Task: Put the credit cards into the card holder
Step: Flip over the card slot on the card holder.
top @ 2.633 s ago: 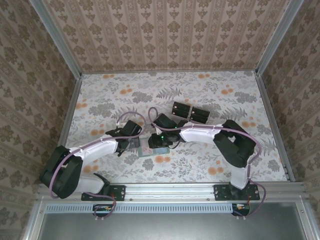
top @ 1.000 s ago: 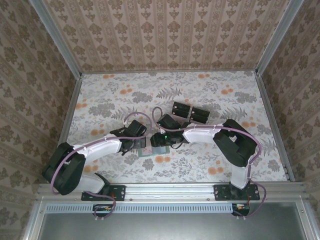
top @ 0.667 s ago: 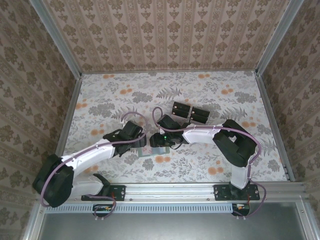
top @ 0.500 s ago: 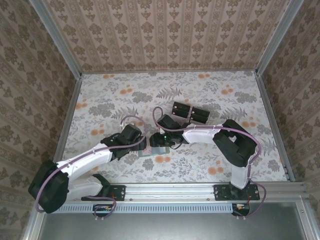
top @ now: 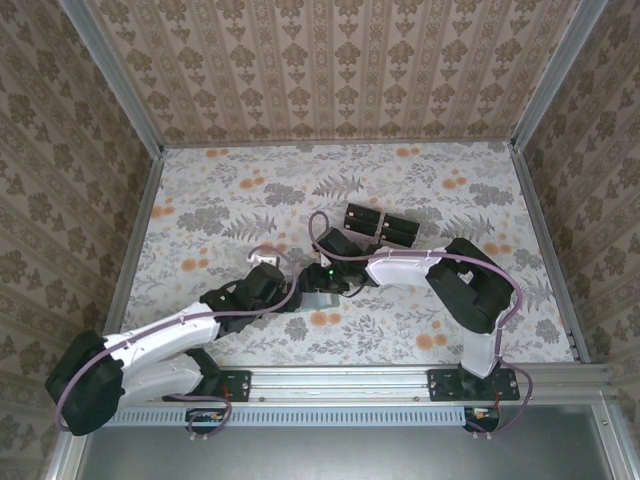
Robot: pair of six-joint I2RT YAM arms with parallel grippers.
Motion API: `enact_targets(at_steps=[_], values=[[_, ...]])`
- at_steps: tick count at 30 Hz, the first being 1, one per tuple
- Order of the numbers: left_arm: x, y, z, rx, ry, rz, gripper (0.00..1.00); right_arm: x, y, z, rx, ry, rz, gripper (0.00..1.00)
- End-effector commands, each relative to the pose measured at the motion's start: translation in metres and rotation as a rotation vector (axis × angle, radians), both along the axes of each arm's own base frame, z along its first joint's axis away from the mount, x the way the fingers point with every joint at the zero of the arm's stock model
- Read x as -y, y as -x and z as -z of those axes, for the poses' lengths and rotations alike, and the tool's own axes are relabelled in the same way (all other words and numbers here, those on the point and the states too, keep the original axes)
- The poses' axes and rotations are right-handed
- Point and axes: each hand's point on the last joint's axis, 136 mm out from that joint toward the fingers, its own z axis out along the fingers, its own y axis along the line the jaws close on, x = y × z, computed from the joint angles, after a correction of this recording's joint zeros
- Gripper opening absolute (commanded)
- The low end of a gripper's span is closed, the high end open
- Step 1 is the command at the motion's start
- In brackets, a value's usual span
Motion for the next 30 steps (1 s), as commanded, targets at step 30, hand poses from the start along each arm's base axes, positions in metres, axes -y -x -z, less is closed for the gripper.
enact_targets(at_steps=[30], values=[[0.037, 0.004, 0.006, 0.059, 0.016, 0.149, 1.00, -0.007, 0.002, 0.001, -0.089, -0.062, 0.040, 0.53]])
